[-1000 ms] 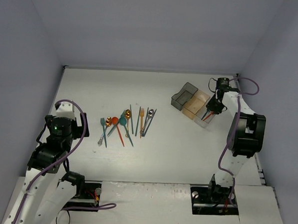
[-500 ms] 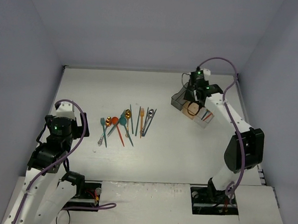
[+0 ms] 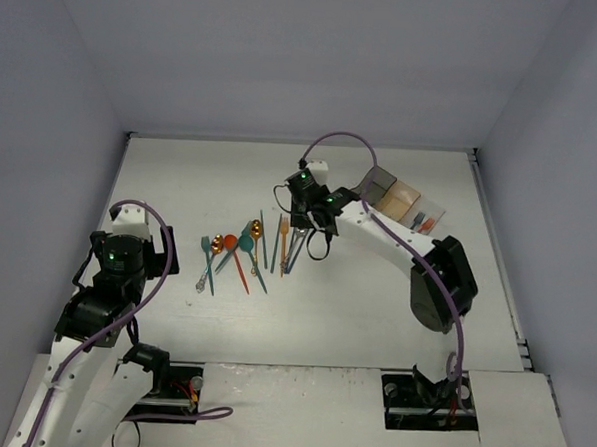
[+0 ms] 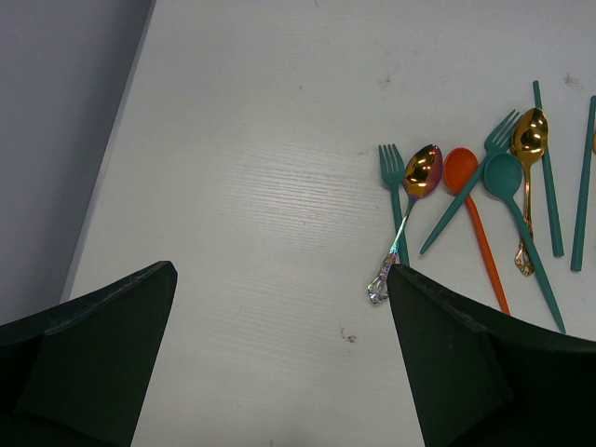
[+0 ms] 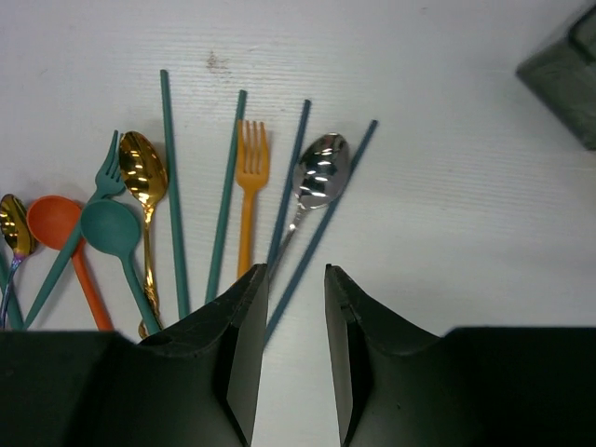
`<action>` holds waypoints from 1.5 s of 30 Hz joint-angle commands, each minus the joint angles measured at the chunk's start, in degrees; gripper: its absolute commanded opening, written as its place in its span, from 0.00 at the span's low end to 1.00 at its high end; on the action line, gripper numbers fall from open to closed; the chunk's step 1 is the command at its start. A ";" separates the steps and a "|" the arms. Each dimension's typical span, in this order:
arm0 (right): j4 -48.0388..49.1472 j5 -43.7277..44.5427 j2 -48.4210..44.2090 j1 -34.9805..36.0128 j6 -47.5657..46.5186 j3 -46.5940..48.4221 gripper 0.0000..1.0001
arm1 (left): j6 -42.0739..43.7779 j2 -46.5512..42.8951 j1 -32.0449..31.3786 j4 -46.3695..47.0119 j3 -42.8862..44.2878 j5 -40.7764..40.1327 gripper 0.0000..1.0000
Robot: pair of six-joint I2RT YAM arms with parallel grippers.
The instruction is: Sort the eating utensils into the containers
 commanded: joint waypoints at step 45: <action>4.87 7.09 9.14 2.96 7.77 9.27 0.00 | -0.64 0.98 -1.25 3.21 0.83 -0.48 0.95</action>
